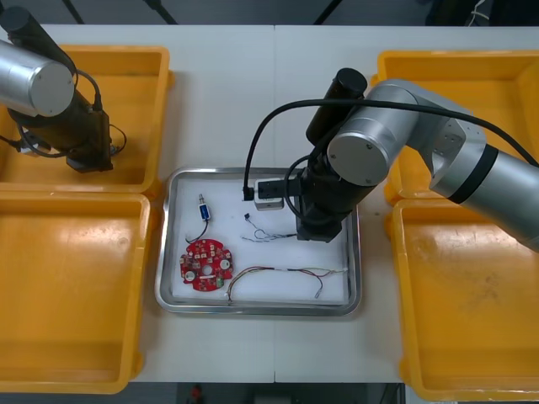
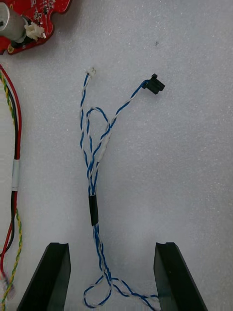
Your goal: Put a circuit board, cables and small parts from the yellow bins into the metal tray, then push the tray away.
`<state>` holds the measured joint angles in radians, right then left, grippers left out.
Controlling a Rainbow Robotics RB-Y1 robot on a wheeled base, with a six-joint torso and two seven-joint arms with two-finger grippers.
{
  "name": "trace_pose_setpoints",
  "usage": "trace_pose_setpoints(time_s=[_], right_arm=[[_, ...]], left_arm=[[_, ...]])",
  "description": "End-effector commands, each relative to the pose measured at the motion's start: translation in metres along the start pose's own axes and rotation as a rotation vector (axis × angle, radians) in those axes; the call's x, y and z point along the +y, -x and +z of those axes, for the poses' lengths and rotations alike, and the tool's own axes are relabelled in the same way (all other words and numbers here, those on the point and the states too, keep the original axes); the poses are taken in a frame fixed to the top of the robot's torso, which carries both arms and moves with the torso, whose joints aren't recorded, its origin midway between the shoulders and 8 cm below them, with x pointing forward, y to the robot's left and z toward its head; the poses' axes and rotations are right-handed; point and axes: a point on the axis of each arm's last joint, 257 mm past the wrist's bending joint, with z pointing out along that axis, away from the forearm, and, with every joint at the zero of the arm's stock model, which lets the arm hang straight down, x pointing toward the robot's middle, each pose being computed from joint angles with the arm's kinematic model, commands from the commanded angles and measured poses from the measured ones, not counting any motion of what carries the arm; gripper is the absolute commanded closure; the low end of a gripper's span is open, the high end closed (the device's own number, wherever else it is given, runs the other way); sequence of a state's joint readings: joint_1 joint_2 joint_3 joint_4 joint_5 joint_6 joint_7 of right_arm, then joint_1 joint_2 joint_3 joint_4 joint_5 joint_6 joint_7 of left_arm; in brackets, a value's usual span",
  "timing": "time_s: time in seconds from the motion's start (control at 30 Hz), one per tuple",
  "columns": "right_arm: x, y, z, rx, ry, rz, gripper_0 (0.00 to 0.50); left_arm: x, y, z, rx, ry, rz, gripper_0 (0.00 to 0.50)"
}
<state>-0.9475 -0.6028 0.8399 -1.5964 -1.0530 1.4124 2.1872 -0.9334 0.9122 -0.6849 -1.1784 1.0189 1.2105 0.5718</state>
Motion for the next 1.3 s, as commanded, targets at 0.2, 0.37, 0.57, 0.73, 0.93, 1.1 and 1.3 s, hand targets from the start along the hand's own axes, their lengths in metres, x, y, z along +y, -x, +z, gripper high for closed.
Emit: trace_pose_setpoints(time_s=[0.2, 0.37, 0.57, 0.73, 0.93, 1.1, 1.3], right_arm=[[-0.031, 0.003, -0.067, -0.027, -0.063, 0.066, 0.0], [-0.035, -0.011, -0.085, -0.015, -0.074, 0.164, 0.0], [-0.032, -0.038, -0.124, 0.034, -0.093, 0.333, 0.0], [-0.032, -0.055, -0.155, 0.048, -0.09, 0.501, 0.0], [-0.036, -0.082, -0.184, 0.071, -0.111, 0.68, 0.0], [-0.041, -0.104, -0.199, 0.051, -0.141, 0.847, 0.0], [-0.046, -0.129, -0.212, 0.001, -0.175, 1.026, 0.0]], left_arm=[[-0.014, -0.021, -0.002, 0.01, -0.042, 0.124, 0.0], [-0.014, -0.016, 0.002, 0.002, -0.042, 0.124, 0.0], [-0.014, -0.016, 0.002, 0.002, -0.043, 0.141, 0.014], [-0.015, -0.017, 0.002, 0.003, -0.045, 0.158, 0.5], [-0.016, -0.014, 0.002, -0.007, -0.05, 0.178, 0.5], [-0.022, -0.007, -0.003, -0.025, -0.064, 0.21, 0.5], [-0.025, 0.004, -0.024, -0.056, -0.028, 0.321, 0.5]])
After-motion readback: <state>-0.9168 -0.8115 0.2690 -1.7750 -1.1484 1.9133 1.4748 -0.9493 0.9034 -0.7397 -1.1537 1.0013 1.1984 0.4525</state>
